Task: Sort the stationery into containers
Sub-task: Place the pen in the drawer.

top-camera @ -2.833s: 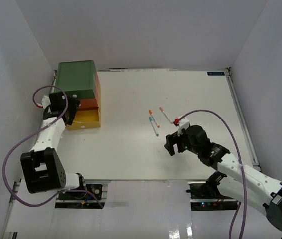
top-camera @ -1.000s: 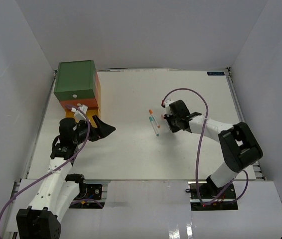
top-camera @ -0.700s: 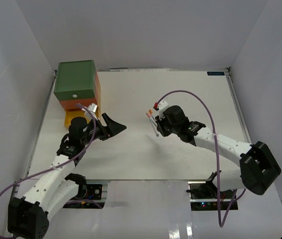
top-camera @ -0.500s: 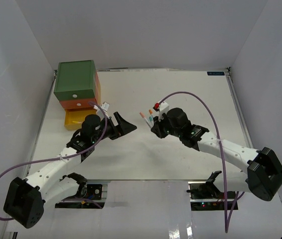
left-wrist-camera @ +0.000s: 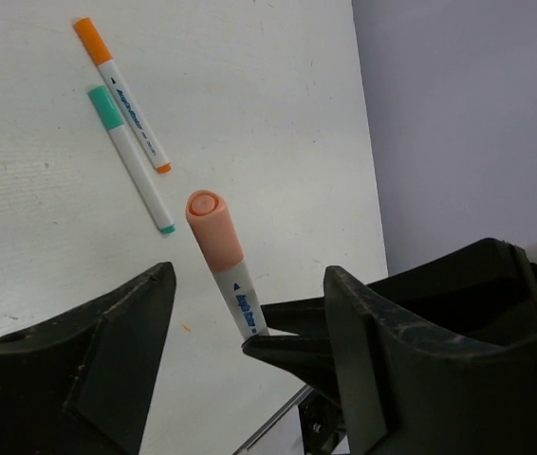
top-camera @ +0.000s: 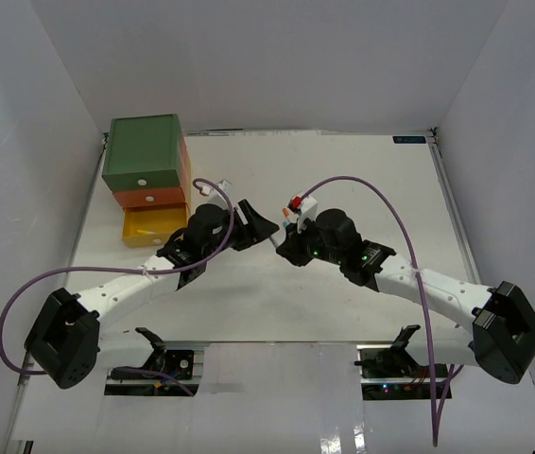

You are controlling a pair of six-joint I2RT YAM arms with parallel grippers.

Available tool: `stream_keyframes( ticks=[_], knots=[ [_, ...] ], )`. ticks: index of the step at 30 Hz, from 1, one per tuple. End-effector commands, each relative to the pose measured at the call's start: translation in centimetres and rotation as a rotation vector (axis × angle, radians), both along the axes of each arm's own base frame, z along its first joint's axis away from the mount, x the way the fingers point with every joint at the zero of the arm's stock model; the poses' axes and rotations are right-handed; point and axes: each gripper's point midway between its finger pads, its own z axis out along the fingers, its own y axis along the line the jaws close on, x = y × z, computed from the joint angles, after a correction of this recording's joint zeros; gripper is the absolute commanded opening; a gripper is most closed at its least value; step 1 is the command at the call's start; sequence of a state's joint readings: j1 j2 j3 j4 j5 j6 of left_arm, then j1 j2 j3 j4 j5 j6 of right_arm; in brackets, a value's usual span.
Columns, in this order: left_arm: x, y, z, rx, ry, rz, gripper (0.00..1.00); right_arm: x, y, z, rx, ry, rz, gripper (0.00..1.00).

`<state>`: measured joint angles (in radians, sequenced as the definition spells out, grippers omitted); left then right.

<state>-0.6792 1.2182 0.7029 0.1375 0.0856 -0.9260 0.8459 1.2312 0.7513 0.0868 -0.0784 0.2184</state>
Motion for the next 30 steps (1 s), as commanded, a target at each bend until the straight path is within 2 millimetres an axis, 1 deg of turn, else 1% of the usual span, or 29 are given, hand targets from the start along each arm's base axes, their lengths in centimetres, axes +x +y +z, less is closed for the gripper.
stream_keyframes(
  ticks=[1, 2, 4, 5, 6, 7, 8, 9, 10, 12, 13, 14, 16, 17, 18, 19, 20, 21, 22, 23, 24, 25, 26, 27, 28, 30],
  knots=[
    [1.0, -0.5, 1.2, -0.013, -0.031, 0.036, 0.71, 0.1, 0.7, 1.6, 0.064, -0.031, 0.002, 0.21],
    [1.0, -0.6, 0.7, -0.007, -0.018, 0.035, 0.65, 0.1, 0.8, 1.5, 0.062, -0.033, 0.003, 0.21],
    [0.9, -0.8, 0.3, -0.003, -0.009, 0.035, 0.59, 0.0, 0.8, 1.2, 0.062, -0.03, 0.002, 0.21],
    [0.9, -0.9, 0.2, -0.001, -0.008, 0.035, 0.52, 0.0, 0.8, 1.0, 0.059, -0.026, 0.001, 0.22],
    [0.8, -1.1, 0.0, -0.002, 0.0, 0.031, 0.42, 0.0, 0.7, 0.7, 0.058, -0.02, -0.002, 0.23],
    [0.8, -1.1, 0.0, -0.001, 0.0, 0.032, 0.42, 0.0, 0.7, 0.7, 0.06, -0.02, -0.004, 0.23],
    [0.9, -1.1, -0.1, -0.001, -0.002, 0.032, 0.38, 0.0, 0.7, 0.6, 0.058, -0.019, -0.003, 0.24],
    [0.8, -1.2, 0.0, -0.004, -0.002, 0.028, 0.29, 0.0, 0.7, 0.5, 0.058, -0.019, -0.003, 0.24],
    [0.8, -1.3, -0.1, -0.005, -0.001, 0.025, 0.24, -0.1, 0.8, 0.5, 0.056, -0.017, -0.001, 0.25],
    [0.8, -1.3, -0.2, -0.008, 0.0, 0.023, 0.17, -0.1, 0.8, 0.5, 0.058, -0.017, 0.0, 0.26],
    [0.7, -1.4, -0.3, -0.01, 0.002, 0.021, 0.11, -0.1, 0.7, 0.2, 0.054, -0.012, -0.002, 0.27],
    [0.6, -1.3, -0.4, -0.01, 0.002, 0.022, 0.09, -0.1, 0.6, 0.1, 0.047, -0.011, -0.006, 0.28],
    [0.5, -1.1, -0.4, -0.015, 0.003, 0.027, 0.07, -0.1, 0.5, 0.0, 0.044, -0.007, -0.009, 0.36],
    [0.6, -0.7, -0.8, -0.01, 0.008, 0.046, 0.07, -0.1, 0.4, -0.2, 0.035, -0.004, -0.01, 0.44],
    [0.6, -0.5, -1.0, -0.003, 0.01, 0.056, 0.06, -0.2, 0.3, -0.2, 0.031, -0.004, -0.01, 0.5],
    [0.9, 0.1, -1.1, 0.005, 0.004, 0.088, 0.06, -0.1, 0.2, -0.1, 0.03, -0.008, -0.017, 0.54],
    [1.2, 1.0, -1.7, 0.022, 0.016, 0.123, 0.05, -0.1, -0.1, -0.4, 0.016, -0.003, -0.026, 0.65],
    [1.5, 1.7, -1.6, 0.019, 0.015, 0.142, 0.05, 0.0, -0.3, -0.3, 0.012, -0.008, -0.035, 0.7],
    [1.6, 2.4, -1.9, 0.023, 0.025, 0.159, 0.05, 0.2, -0.7, -0.4, -0.001, -0.016, -0.05, 0.74],
    [2.2, 4.0, -2.4, 0.02, 0.045, 0.2, 0.05, 0.3, -1.0, -0.5, -0.011, -0.021, -0.061, 0.83],
    [2.4, 4.9, -2.5, 0.018, 0.049, 0.218, 0.05, 0.1, -1.3, -0.9, -0.03, -0.017, -0.056, 0.87],
    [2.6, 6.1, -1.9, 0.007, 0.04, 0.244, 0.05, 0.7, -1.9, -0.9, -0.05, -0.038, -0.098, 0.89],
    [3.4, 8.2, -2.2, 0.008, 0.046, 0.303, 0.05, 0.8, -2.3, -1.0, -0.062, -0.043, -0.109, 0.94],
    [3.6, 9.4, -2.0, 0.007, 0.043, 0.333, 0.05, 0.8, -2.7, -1.2, -0.081, -0.047, -0.115, 0.96],
    [4.1, 11.8, -1.1, -0.001, 0.024, 0.4, 0.04, 1.0, -3.1, -1.4, -0.097, -0.054, -0.131, 0.96],
    [4.6, 14.7, -0.8, 0.013, 0.011, 0.485, 0.04, 1.1, -3.6, -1.8, -0.12, -0.057, -0.143, 0.97]
  ],
)
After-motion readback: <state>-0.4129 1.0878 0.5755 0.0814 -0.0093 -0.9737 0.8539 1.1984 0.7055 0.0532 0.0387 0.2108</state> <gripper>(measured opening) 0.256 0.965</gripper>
